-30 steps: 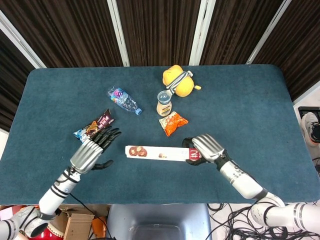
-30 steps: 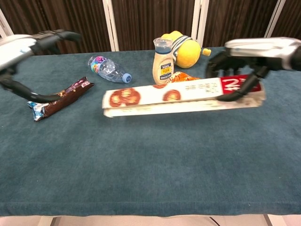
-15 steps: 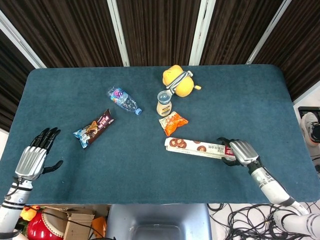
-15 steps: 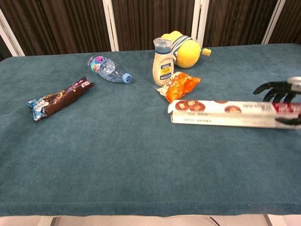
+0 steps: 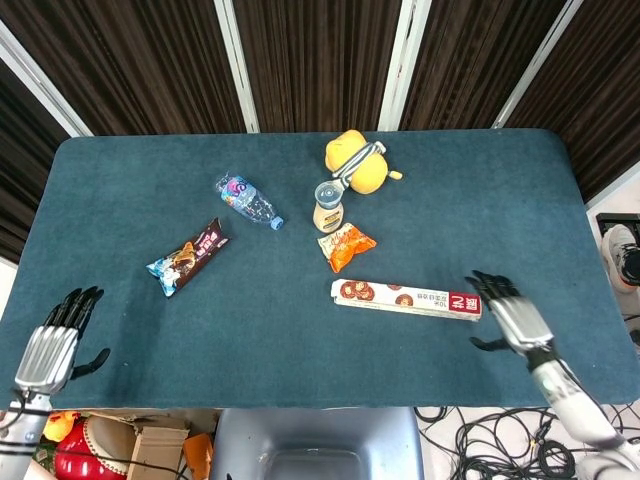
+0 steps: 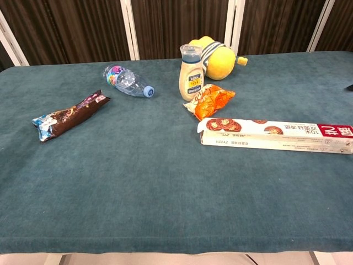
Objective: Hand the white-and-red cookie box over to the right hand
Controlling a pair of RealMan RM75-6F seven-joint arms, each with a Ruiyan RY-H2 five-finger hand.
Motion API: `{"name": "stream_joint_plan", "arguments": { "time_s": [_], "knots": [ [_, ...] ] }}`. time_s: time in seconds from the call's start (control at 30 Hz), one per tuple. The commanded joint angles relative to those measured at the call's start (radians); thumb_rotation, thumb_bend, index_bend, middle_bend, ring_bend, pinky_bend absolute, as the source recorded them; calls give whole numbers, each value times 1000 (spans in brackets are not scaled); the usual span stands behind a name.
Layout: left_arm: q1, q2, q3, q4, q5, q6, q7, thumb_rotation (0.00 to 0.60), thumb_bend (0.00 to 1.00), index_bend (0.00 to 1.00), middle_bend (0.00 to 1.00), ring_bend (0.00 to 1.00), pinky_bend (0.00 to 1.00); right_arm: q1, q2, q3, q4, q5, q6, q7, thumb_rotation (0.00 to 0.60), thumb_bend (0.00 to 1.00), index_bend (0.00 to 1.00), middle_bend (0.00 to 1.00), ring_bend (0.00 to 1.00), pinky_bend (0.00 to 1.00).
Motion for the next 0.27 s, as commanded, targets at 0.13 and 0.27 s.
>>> {"name": "stream_joint_plan", "arguments": {
  "time_s": [0.13, 0.27],
  "knots": [
    [92, 32, 59, -140, 49, 76, 143, 600, 268, 0, 78, 46, 178, -343, -2, -54, -68, -91, 542, -253, 600, 118, 0, 0, 0, 0],
    [97, 28, 47, -134, 56, 76, 151, 600, 265, 0, 78, 46, 177, -350, 0, -50, -63, -130, 539, -216, 600, 118, 0, 0, 0, 0]
  ]
}}
